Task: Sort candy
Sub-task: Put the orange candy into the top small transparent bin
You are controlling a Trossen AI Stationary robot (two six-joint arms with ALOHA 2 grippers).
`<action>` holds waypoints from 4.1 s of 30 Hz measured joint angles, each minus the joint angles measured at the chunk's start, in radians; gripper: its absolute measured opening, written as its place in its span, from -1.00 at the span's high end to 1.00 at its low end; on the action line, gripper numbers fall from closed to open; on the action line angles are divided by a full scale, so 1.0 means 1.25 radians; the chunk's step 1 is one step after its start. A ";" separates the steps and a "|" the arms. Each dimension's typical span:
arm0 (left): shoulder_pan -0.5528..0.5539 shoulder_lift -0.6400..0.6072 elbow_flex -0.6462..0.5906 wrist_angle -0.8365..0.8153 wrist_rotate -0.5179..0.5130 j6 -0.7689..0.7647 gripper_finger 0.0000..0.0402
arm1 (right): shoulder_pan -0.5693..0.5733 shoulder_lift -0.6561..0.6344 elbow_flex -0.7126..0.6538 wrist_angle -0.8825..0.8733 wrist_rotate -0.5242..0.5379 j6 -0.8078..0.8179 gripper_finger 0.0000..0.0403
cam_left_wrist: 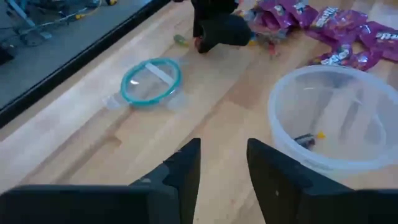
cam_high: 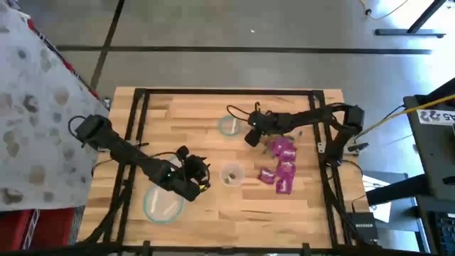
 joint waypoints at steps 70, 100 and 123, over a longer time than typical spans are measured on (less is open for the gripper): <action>0.007 -0.001 0.000 0.013 0.000 -0.002 0.43 | 0.325 -0.105 -0.148 0.264 -0.285 -0.469 -0.24; 0.008 -0.001 0.000 0.021 0.000 0.006 0.43 | 0.325 -0.134 -0.149 0.136 -0.088 -0.314 0.84; 0.018 0.000 0.000 0.023 0.000 0.020 0.43 | 0.426 -0.275 -0.028 0.321 -0.153 -0.244 0.98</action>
